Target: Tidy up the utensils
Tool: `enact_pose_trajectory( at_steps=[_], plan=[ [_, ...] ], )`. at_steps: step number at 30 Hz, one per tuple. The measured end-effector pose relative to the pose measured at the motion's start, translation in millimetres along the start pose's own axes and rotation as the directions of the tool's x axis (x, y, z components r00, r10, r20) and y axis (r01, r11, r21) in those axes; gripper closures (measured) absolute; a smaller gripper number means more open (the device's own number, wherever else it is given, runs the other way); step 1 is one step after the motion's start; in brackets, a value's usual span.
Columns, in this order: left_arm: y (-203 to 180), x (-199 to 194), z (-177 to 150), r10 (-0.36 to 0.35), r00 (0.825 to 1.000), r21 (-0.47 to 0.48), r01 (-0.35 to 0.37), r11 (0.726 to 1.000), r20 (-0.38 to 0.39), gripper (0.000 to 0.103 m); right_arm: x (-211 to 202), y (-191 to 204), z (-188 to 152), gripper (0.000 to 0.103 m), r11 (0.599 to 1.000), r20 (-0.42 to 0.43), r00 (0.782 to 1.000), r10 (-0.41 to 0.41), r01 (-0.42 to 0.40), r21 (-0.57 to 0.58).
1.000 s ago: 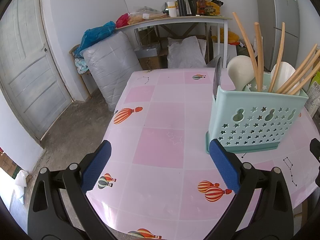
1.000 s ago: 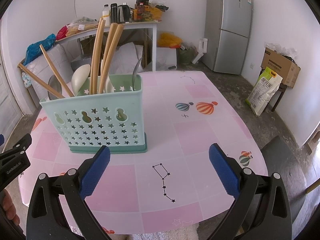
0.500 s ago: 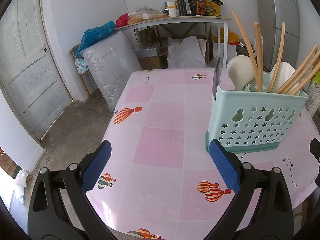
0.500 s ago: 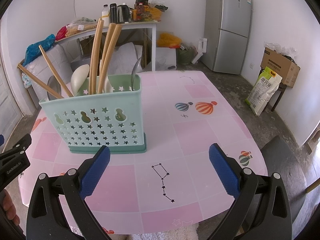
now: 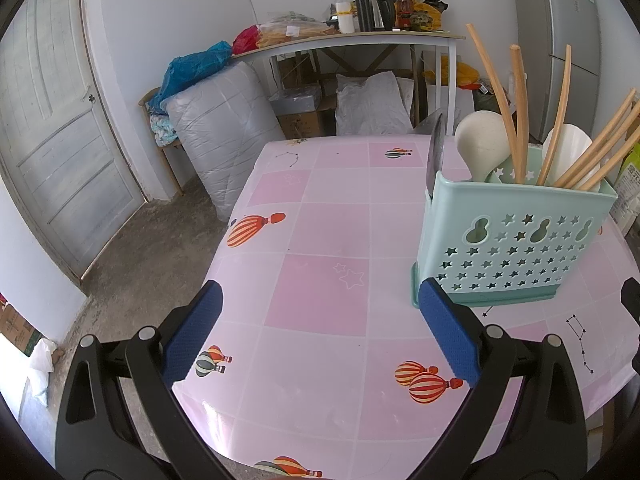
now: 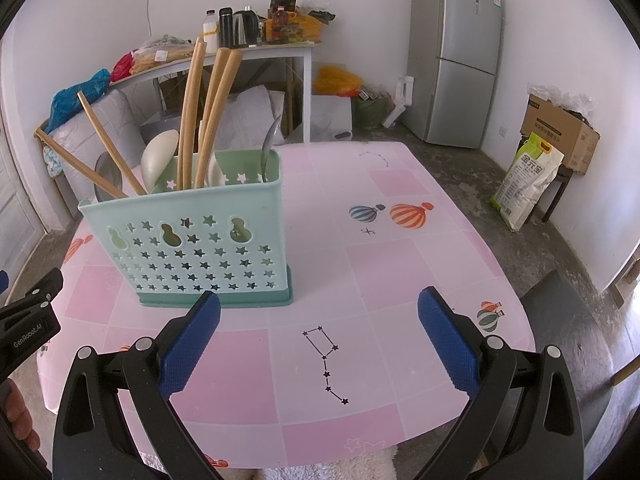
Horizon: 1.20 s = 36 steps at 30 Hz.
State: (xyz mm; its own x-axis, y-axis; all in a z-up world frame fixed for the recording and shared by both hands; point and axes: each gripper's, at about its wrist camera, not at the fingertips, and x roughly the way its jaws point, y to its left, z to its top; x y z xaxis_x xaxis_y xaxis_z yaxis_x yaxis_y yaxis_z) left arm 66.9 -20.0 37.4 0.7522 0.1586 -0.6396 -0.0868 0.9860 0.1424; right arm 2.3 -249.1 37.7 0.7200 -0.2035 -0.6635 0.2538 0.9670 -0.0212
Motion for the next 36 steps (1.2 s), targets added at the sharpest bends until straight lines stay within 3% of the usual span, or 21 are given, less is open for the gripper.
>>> enact_pose_trajectory(
  at_steps=[36],
  plan=[
    [1.9, 0.6, -0.9, 0.002, 1.000, -0.005, -0.002, 1.000, -0.002, 0.009, -2.4, -0.8, 1.1, 0.007, 1.000, 0.003, 1.000, -0.001, 0.001, 0.001]
  ],
)
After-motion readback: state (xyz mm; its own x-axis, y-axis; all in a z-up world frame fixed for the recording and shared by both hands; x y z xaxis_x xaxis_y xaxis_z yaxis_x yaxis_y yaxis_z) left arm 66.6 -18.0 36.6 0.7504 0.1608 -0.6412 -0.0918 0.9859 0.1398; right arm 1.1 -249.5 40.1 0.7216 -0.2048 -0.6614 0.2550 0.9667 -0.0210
